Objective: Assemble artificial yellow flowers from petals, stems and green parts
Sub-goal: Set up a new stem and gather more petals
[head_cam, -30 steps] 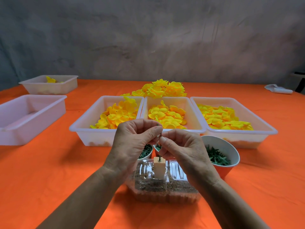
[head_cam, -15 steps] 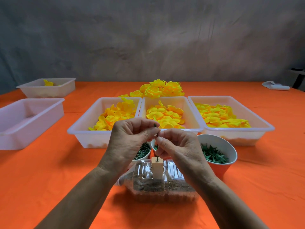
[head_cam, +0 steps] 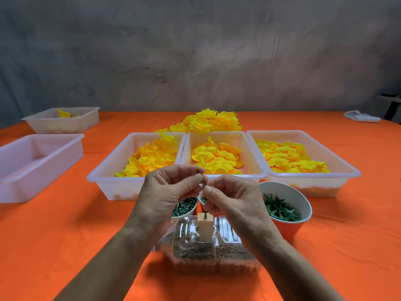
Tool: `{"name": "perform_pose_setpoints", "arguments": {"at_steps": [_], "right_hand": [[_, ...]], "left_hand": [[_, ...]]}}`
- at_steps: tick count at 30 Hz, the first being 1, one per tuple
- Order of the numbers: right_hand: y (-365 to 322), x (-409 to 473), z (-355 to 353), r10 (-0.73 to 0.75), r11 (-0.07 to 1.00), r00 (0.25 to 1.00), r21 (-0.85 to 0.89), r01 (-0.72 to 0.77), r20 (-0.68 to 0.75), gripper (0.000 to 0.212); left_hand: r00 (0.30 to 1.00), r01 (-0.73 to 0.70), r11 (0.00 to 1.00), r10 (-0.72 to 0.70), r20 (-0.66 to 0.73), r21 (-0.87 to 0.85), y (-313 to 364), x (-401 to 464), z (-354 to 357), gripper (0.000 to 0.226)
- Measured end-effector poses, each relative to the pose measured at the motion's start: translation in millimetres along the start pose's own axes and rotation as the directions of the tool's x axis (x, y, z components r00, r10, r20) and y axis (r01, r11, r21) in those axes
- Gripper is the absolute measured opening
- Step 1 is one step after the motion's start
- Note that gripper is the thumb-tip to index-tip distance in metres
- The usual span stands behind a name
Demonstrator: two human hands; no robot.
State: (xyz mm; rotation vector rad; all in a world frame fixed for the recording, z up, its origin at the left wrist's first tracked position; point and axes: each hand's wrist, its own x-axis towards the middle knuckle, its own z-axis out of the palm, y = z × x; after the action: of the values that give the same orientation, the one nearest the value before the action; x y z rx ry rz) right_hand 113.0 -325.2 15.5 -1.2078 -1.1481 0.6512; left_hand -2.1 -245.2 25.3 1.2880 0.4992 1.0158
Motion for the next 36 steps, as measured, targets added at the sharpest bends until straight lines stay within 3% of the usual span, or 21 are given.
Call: {"name": "perform_pose_setpoints", "arguments": {"at_steps": [7, 13, 21, 28, 31, 36], "right_hand": [[-1, 0, 1, 0.001, 1.0, 1.0, 0.014, -0.001, -0.021, 0.015], [1, 1, 2, 0.015, 0.999, 0.999, 0.036, -0.013, -0.042, 0.014], [5, 0, 1, 0.013, 1.0, 0.999, 0.024, -0.012, -0.037, 0.01], [-7, 5, -7, 0.021, 0.998, 0.998, 0.068, -0.017, -0.062, 0.005], [-16, 11, -9, 0.005, 1.0, 1.0, 0.029, -0.005, -0.027, 0.007], [-25, 16, -10, 0.142, 0.979, 0.99, 0.151, -0.138, -0.011, 0.013]], "left_hand": [[0.978, 0.204, 0.97, -0.209, -0.024, -0.13, 1, 3, 4, 0.014], [0.971, 0.226, 0.965, -0.234, -0.043, -0.136, 0, 3, 6, 0.008], [0.994, -0.083, 0.996, 0.086, -0.071, 0.04, 0, -6, 7, 0.011], [0.995, -0.093, 0.994, 0.096, -0.038, 0.066, 2, -2, 9, 0.011], [0.981, -0.19, 0.966, 0.192, 0.011, 0.175, 3, -2, 11, 0.014], [0.941, -0.33, 0.878, 0.336, 0.044, 0.347, 3, -1, 11, 0.012]]}}
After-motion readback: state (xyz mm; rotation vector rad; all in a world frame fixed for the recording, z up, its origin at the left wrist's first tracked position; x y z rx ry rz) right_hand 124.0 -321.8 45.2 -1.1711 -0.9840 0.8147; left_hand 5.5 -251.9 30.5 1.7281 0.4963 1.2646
